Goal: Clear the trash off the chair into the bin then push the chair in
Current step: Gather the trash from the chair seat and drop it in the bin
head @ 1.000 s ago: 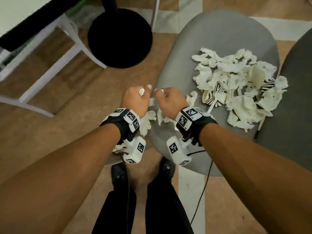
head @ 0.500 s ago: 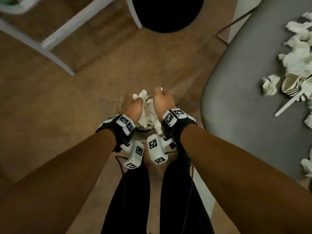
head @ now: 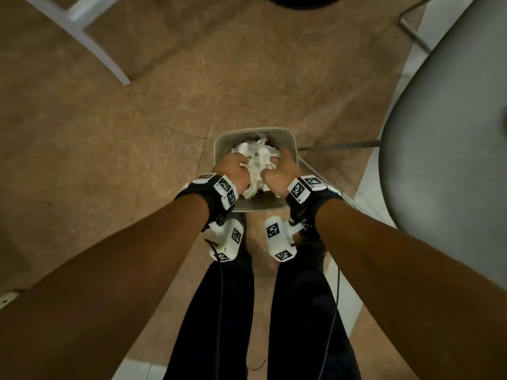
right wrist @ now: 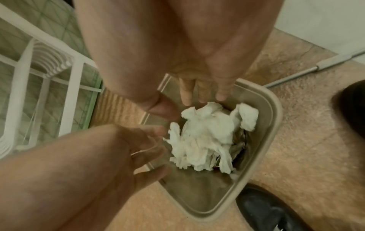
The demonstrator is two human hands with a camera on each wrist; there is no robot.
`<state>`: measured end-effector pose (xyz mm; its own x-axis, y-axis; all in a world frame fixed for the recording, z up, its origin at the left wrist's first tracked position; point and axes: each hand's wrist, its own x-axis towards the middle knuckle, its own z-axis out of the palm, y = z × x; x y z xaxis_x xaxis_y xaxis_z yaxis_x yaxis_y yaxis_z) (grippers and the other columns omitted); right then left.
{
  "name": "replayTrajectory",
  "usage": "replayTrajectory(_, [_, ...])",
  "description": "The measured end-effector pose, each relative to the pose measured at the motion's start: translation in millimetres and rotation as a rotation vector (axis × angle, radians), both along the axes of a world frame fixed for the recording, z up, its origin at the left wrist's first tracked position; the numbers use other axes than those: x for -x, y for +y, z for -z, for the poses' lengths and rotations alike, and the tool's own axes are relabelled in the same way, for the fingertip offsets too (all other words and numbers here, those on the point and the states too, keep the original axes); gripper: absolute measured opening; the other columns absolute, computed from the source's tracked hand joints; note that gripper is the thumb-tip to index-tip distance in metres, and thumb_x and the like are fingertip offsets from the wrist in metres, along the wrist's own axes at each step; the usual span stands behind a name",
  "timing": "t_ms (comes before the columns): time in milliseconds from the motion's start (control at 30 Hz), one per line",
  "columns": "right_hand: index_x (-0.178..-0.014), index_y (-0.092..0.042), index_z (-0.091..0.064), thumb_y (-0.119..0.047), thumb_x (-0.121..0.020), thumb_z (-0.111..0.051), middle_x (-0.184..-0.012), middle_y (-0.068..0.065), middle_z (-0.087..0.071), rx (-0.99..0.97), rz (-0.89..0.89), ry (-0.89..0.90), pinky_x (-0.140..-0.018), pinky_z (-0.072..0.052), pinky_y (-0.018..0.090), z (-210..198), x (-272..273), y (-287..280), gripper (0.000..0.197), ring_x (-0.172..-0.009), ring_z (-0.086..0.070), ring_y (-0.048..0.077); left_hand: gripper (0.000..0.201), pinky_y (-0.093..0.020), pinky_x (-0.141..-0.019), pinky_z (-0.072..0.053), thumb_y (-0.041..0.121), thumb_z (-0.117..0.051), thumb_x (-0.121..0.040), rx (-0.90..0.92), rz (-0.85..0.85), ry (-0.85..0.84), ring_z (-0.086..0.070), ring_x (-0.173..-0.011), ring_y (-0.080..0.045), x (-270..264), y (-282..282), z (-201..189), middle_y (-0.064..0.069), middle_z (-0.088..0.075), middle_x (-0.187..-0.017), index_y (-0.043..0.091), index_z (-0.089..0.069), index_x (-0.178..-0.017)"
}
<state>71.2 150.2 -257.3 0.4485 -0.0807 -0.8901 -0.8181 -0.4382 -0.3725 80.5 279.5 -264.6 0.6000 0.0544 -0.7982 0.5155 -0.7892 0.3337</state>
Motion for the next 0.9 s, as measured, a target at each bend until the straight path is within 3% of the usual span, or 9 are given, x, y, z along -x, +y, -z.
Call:
replayTrajectory(100, [-0.15,-0.014,-0.029,-0.015,-0.089,-0.054,-0.143,0.005,-0.053,0.028,-0.134,0.012,-0.107,-0.044,0.036,-7.2,-4.3,-7.1,0.066,-0.129,-0.053,0.028,0.034,-0.026,-0.09,-0.044,0.012,-0.047,-0.095,-0.046,0.058,-0.063,-0.057,-0.121,-0.027,-11.0,0.9,-13.7,-0.006,-0.06,-0.137,0.015,-0.067,-0.123])
replayTrajectory(167, [-0.146,-0.013,-0.039,-0.016,-0.091,-0.053,-0.136,0.008,-0.056,0.015,-0.147,0.006,-0.099,-0.044,0.03,-18.1,-6.9,-12.8,0.056,-0.125,-0.055,0.028,0.031,-0.026,-0.084,-0.044,0.013,-0.047,-0.096,-0.042,0.077,-0.093,-0.062,-0.11,-0.028,-19.4,-2.3,-24.1,-0.007,-0.066,-0.125,0.015,-0.068,-0.12])
replayTrajectory(267, [-0.135,-0.016,-0.053,-0.018,-0.089,-0.056,-0.123,0.008,-0.062,-0.017,-0.142,-0.065,-0.091,-0.047,0.032,-37.8,-14.3,-24.4,0.047,-0.105,-0.06,0.022,0.024,-0.027,-0.072,-0.044,0.015,-0.048,-0.095,-0.038,0.123,-0.144,-0.056,-0.081,-0.021,-32.0,-15.4,-47.4,-0.003,-0.068,-0.103,0.018,-0.068,-0.108])
replayTrajectory(367, [-0.111,-0.02,-0.065,-0.016,-0.077,-0.057,-0.108,0.014,-0.071,-0.105,-0.083,-0.115,-0.085,-0.057,0.05,-63.1,-28.0,-40.6,0.035,-0.089,-0.068,0.029,0.021,-0.027,-0.07,-0.045,0.012,-0.05,-0.093,-0.036,0.16,-0.219,-0.061,-0.083,-0.02,-48.5,-37.0,-77.5,-0.002,-0.07,-0.099,0.016,-0.069,-0.098])
replayTrajectory(433, [-0.098,-0.012,-0.068,-0.013,-0.077,-0.056,-0.097,0.02,-0.073,-0.12,-0.108,-0.207,-0.082,-0.057,0.055,-90.3,-40.4,-56.6,0.024,-0.087,-0.07,0.037,0.023,-0.031,-0.074,-0.053,0.007,-0.049,-0.092,-0.008,0.205,-0.233,-0.066,-0.087,-0.026,-61.1,-56.5,-96.4,-0.007,-0.072,-0.098,0.013,-0.071,-0.097])
replayTrajectory(600, [-0.084,-0.033,-0.062,-0.015,-0.082,-0.056,-0.089,0.009,-0.075,-0.152,0.033,-0.398,-0.085,-0.058,0.047,-140.5,-64.6,-129.7,0.018,-0.085,-0.071,0.027,0.023,-0.029,-0.067,-0.049,0.011,-0.048,-0.091,0.051,0.303,-0.347,-0.066,-0.079,-0.025,-98.9,-126.0,-134.5,0.003,-0.067,-0.081,0.02,-0.069,-0.098])
replayTrajectory(733, [-0.086,-0.037,-0.062,-0.02,-0.081,-0.056,-0.084,0.003,-0.073,-0.064,0.18,-0.541,-0.08,-0.059,0.048,-167.6,-73.9,-226.8,0.019,-0.081,-0.072,0.025,0.025,-0.037,-0.083,-0.05,0.023,-0.047,-0.089,0.101,0.465,-0.562,-0.063,-0.097,-0.03,-126.3,-216.9,-152.3,-0.006,-0.069,-0.104,0.02,-0.064,-0.106])
replayTrajectory(800, [-0.089,-0.035,-0.063,-0.022,-0.081,-0.054,-0.082,-0.002,-0.07,0.023,0.266,-0.63,-0.079,-0.059,0.047,-178.0,-71.4,-283.4,0.018,-0.077,-0.071,0.025,0.028,-0.04,-0.092,-0.046,0.017,-0.051,-0.087,0.143,0.608,-0.668,-0.055,-0.108,-0.031,-134.9,-269.9,-159.1,-0.008,-0.063,-0.113,0.018,-0.06,-0.114])
replayTrajectory(900, [-0.099,-0.028,-0.066,-0.02,-0.088,-0.054,-0.088,-0.009,-0.068,0.247,0.351,-0.731,-0.081,-0.057,0.039,-191.9,-58.6,-364.3,0.019,-0.076,-0.068,0.016,0.049,-0.038,-0.099,-0.04,0.024,-0.058,-0.082,0.182,0.817,-0.765,-0.045,-0.119,-0.027,-137.7,-350.1,-173.7,-0.006,-0.051,-0.129,0.018,-0.048,-0.13])
